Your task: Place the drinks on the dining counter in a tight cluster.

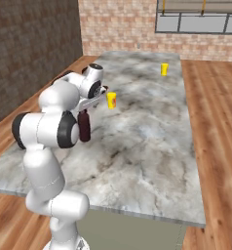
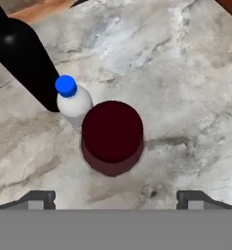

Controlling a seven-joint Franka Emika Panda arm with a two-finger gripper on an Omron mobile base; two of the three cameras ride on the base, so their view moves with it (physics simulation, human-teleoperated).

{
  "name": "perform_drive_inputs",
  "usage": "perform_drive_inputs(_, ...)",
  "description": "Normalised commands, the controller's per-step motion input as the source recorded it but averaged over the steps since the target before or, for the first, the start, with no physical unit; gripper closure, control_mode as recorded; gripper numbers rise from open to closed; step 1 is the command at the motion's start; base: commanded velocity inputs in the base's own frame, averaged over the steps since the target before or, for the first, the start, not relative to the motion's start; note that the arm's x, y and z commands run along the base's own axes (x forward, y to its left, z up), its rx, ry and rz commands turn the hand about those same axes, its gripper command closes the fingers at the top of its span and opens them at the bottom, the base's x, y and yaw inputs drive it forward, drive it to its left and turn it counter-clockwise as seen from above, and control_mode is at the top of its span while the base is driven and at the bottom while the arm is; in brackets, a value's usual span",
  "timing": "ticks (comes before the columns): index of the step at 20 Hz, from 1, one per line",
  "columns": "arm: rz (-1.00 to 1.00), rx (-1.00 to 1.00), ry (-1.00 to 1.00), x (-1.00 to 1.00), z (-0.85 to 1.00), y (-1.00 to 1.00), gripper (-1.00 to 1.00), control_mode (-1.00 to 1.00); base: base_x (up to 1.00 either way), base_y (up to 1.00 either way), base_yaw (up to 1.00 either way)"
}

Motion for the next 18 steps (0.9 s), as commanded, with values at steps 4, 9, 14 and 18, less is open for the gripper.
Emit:
perform_drive_inputs(4,-0.25,0.03,0.0,-0.72,0.06,-0.35,-1.0,-1.0,0.0,0.0,0.0)
perform_drive_inputs(9,-0.27,0.03,0.01,-0.96,0.0,-0.26,-1.0,-1.0,0.0,0.0,0.0)
perform_drive_inputs(14,-0.33,0.06,0.0,-1.0,0.0,-0.24,-1.0,-1.0,0.0,0.0,0.0)
perform_drive_inputs(18,-0.38,0.06,0.04,-1.0,0.16,-0.26,-1.0,-1.0,0.0,0.0,0.0)
